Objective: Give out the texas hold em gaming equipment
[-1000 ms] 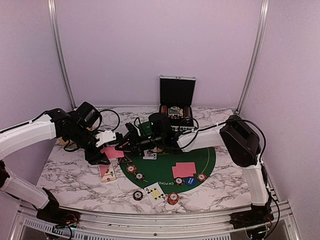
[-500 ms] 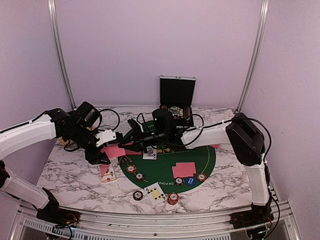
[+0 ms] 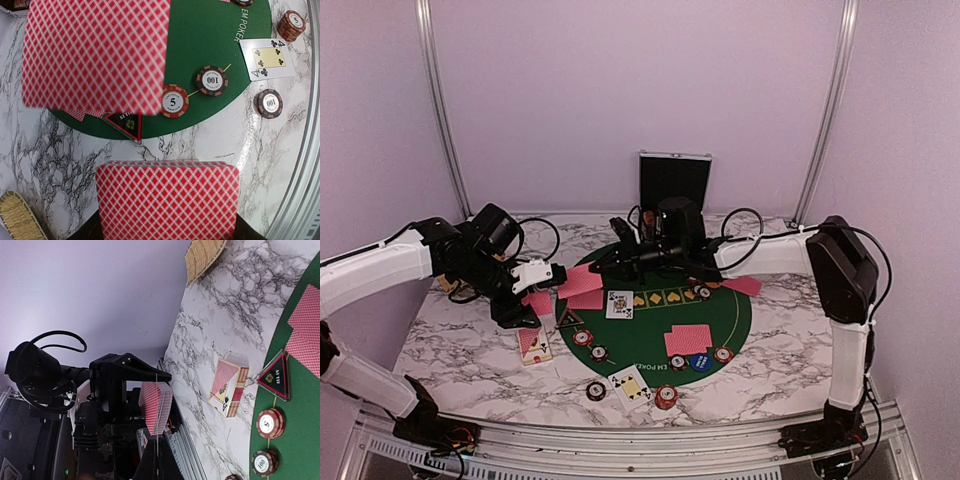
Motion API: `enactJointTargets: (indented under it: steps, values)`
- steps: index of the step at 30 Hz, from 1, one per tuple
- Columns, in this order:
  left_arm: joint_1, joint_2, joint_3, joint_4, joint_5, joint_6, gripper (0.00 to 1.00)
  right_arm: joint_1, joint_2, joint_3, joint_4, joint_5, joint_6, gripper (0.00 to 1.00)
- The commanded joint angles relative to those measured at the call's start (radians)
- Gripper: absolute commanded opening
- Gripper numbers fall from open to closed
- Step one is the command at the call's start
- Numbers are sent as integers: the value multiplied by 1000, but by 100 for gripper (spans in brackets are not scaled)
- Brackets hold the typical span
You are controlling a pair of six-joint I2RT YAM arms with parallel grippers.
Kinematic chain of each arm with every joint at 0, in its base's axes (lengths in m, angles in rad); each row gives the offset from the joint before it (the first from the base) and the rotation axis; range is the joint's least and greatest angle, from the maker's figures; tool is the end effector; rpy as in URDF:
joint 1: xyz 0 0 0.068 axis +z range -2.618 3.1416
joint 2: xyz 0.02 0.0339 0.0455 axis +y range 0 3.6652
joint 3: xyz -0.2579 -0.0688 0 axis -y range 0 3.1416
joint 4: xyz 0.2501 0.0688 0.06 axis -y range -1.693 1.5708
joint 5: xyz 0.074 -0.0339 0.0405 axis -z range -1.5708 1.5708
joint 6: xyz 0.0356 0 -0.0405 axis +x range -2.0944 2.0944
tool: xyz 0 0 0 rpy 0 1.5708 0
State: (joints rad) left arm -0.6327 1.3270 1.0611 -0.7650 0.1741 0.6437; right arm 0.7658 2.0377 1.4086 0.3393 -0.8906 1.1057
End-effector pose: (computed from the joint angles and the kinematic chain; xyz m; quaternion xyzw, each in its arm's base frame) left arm 0.2148 -0.1652 0.2624 0.5906 0.7573 -0.0823 0.2661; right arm 0.3167 0.3429 0.2176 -0.1313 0.7567 0.6390 0.0419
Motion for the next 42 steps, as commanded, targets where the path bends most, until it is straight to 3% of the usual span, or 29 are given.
enactJointTargets:
  steps: [1,5,8,12,16,21,24,36,42]
  values:
    - [-2,-27,-10,-8,-5,8,0,-60,-74,14,-143,-6,-118,0]
    - [-2,-29,-10,-8,-2,7,0,-134,-81,123,-473,105,-390,0]
    - [-2,-32,-12,-8,-1,4,0,-151,-54,253,-766,285,-592,0]
    - [-1,-35,-15,-8,-1,3,0,-127,6,438,-994,584,-802,0]
    - [2,-40,-21,-10,-1,-1,0,-66,61,537,-1099,926,-992,0]
    - [14,-43,-24,-10,8,-9,0,36,84,502,-1038,1394,-1236,0]
    - [24,-43,-24,-11,11,-9,0,113,31,331,-802,1536,-1410,0]
    - [36,-45,-27,-16,18,-10,0,228,81,117,-475,1550,-1667,0]
    - [37,-40,-26,-15,22,-12,0,257,117,44,-407,1549,-1745,0]
